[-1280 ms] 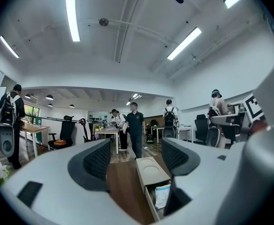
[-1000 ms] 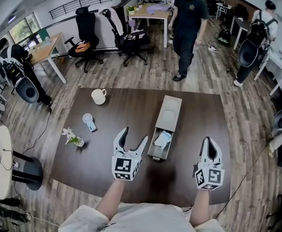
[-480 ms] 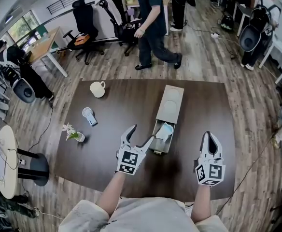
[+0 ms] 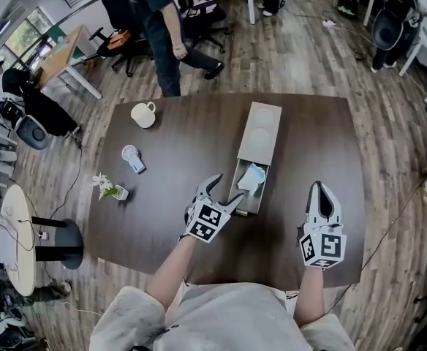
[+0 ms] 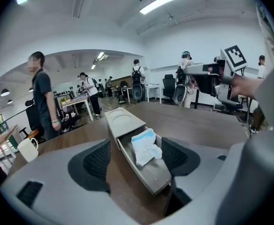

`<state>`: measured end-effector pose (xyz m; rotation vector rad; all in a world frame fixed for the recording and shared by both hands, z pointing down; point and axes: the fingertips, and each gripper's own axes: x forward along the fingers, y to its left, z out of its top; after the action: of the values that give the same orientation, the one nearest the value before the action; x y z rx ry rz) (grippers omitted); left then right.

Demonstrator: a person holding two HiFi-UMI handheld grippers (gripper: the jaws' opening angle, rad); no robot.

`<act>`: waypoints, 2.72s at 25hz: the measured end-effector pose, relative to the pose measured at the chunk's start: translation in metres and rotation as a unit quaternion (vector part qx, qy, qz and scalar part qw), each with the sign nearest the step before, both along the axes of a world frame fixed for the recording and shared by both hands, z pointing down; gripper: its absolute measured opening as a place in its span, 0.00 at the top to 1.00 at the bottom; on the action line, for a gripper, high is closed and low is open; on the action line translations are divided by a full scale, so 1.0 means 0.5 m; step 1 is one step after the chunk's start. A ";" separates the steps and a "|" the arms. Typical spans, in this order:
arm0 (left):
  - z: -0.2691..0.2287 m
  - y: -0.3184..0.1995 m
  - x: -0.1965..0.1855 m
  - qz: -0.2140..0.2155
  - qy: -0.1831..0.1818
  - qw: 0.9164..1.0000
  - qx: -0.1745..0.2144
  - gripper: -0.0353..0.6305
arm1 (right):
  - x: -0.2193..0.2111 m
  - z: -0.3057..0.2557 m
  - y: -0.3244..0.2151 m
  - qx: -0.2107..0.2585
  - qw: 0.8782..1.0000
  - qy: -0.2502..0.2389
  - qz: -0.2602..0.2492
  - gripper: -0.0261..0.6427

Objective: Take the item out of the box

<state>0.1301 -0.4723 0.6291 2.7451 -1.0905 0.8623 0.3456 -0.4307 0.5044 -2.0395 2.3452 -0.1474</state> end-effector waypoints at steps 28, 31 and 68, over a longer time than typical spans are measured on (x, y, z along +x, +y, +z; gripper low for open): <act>0.148 -0.054 0.122 0.097 -0.129 0.985 -0.062 0.63 | 0.021 0.072 -0.039 -0.035 0.999 -0.013 -0.002 0.96; 0.161 -0.055 0.119 0.085 -0.134 0.985 -0.072 0.72 | 0.022 0.075 -0.038 -0.036 0.999 -0.012 -0.002 0.96; 0.129 -0.036 0.088 0.026 -0.121 0.990 -0.062 0.94 | -0.006 0.029 -0.014 -0.015 1.000 0.011 -0.009 0.96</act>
<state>0.1744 -0.4901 0.6935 2.6285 -0.9640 1.2541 0.3428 -0.4378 0.5190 -2.0431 2.3894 -0.1630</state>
